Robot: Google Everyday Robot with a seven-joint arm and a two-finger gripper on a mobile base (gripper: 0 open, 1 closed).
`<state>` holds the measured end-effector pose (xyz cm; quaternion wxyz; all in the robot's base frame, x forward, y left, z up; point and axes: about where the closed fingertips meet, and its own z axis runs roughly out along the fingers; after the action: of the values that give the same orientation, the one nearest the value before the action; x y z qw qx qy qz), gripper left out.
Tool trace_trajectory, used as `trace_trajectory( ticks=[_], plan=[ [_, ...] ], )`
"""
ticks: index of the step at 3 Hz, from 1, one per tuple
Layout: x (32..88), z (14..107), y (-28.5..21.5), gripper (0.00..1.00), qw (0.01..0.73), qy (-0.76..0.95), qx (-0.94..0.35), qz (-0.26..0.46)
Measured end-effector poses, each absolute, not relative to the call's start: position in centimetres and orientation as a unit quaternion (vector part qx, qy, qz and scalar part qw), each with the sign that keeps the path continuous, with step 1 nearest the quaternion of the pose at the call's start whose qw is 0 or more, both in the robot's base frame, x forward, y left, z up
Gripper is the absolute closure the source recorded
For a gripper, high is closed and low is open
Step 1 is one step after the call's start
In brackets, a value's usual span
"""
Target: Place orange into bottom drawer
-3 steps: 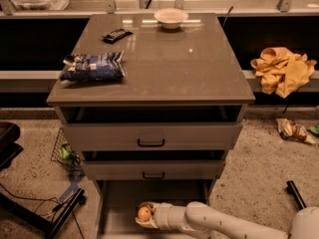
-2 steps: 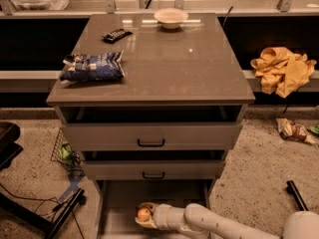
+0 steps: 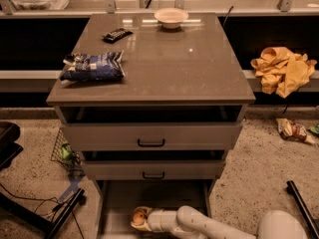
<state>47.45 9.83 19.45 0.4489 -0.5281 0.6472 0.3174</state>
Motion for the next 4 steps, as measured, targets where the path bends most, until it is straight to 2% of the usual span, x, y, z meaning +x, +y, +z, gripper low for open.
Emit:
trace_trajectory(
  ticks=[4],
  plan=[
    [47.17, 19.35, 10.54, 0.05, 0.448, 0.645, -0.529, 0.322]
  ],
)
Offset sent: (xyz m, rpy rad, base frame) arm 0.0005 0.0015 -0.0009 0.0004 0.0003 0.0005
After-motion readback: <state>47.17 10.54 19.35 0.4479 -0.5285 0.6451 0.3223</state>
